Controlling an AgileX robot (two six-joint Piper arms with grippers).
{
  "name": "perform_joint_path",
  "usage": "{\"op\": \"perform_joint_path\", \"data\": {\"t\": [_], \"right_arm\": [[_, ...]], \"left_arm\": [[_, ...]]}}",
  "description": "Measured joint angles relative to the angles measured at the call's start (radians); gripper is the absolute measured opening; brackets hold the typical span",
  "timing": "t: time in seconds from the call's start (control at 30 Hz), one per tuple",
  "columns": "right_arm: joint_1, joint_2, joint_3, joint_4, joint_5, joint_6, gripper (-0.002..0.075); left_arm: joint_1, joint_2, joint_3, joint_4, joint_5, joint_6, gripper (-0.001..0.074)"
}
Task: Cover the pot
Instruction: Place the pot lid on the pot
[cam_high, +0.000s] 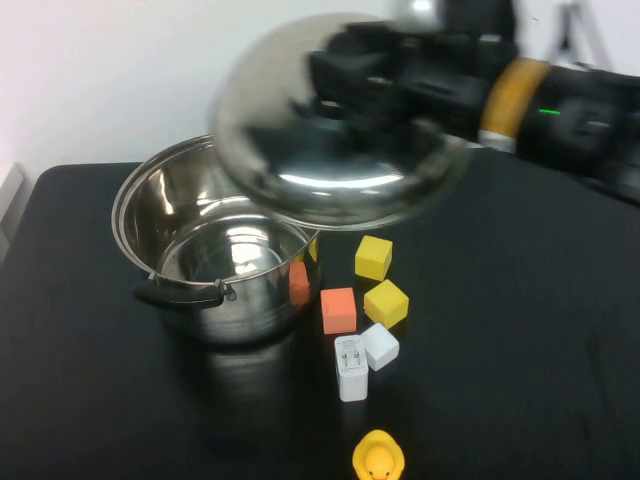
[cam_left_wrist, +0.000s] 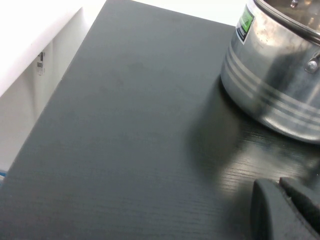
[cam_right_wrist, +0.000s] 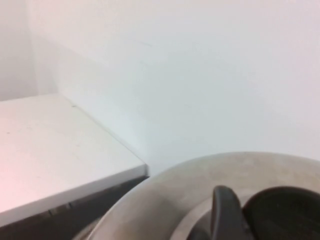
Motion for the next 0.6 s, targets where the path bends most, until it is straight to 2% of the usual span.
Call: {"op": "perform_joint_path", "data": {"t": [0.17,0.43,0.6], "right_arm": [[0.061,0.188,-0.196,-0.004,0.034,0.021,0.0346],[0.102,0.408,-0.423,-0.123,0.050,0.230,0.0346],[0.113,0.465,-0.491,-0.213,0.050,0.345,0.0346]], "left_arm": [[0.000,0.000,0.000,0.000,0.000,0.003,-0.0001],[0.000,0.000,0.000,0.000,0.000,0.003,-0.0001],[0.000,0.000,0.000,0.000,0.000,0.003,-0.0001]]}}
